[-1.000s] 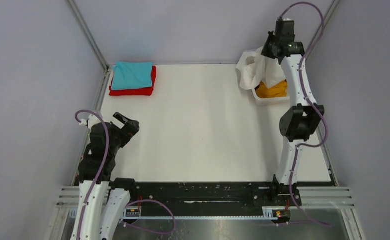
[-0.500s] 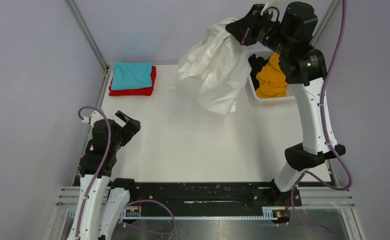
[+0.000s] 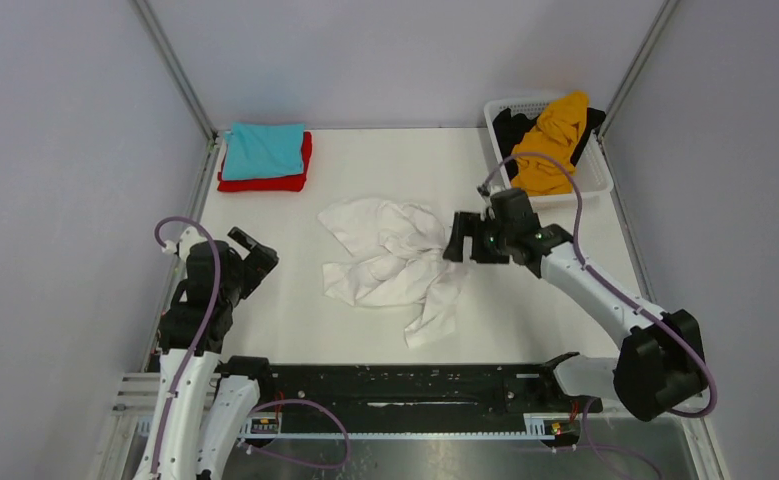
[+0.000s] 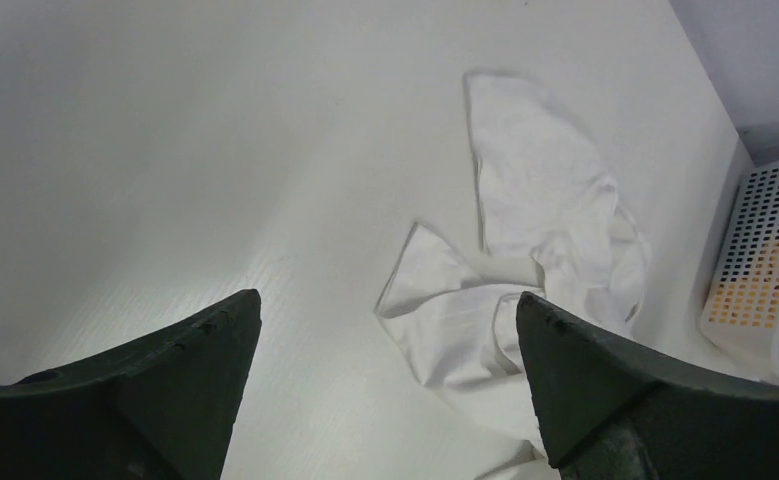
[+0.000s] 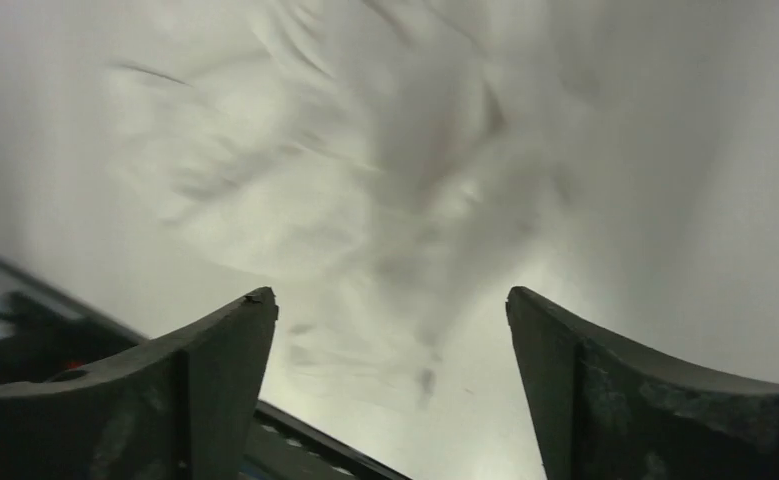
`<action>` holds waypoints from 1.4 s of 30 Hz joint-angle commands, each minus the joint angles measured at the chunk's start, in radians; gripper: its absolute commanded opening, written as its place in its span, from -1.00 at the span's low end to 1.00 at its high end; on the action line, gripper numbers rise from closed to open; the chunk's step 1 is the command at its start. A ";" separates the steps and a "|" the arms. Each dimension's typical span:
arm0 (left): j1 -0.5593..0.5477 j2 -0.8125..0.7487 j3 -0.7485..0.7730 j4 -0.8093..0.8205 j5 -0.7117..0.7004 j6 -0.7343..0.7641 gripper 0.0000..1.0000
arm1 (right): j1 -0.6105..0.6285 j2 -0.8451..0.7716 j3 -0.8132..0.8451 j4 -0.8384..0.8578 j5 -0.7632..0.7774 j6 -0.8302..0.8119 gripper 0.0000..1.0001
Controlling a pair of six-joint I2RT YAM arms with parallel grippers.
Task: Fold and stack the t-shirts
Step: Move the tshirt to the center of the board, then flatten out the tshirt
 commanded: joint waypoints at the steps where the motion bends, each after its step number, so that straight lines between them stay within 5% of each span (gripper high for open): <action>1: 0.002 0.031 -0.028 0.091 0.107 -0.006 0.98 | -0.002 -0.199 -0.123 0.027 0.339 0.020 0.99; 7: -0.027 0.217 -0.097 0.259 0.275 0.012 0.98 | 0.021 -0.423 -0.257 -0.012 0.285 0.104 0.97; 15: -0.230 0.502 -0.076 0.282 0.215 0.002 0.98 | 0.101 -0.374 -0.267 -0.007 0.321 0.083 0.97; 24: -0.341 0.587 -0.158 0.381 0.200 -0.070 0.98 | 0.159 -0.038 0.017 0.102 0.286 -0.025 0.97; 32: -0.387 0.715 -0.150 0.491 0.233 -0.109 0.92 | 0.199 0.438 0.389 0.089 0.172 -0.035 0.97; 36: -0.424 0.772 -0.125 0.516 0.205 -0.127 0.66 | 0.202 0.549 0.405 0.099 0.207 -0.002 0.97; 42: -0.434 0.875 -0.066 0.511 0.137 -0.130 -0.44 | 0.201 0.486 0.142 0.190 0.227 0.049 0.94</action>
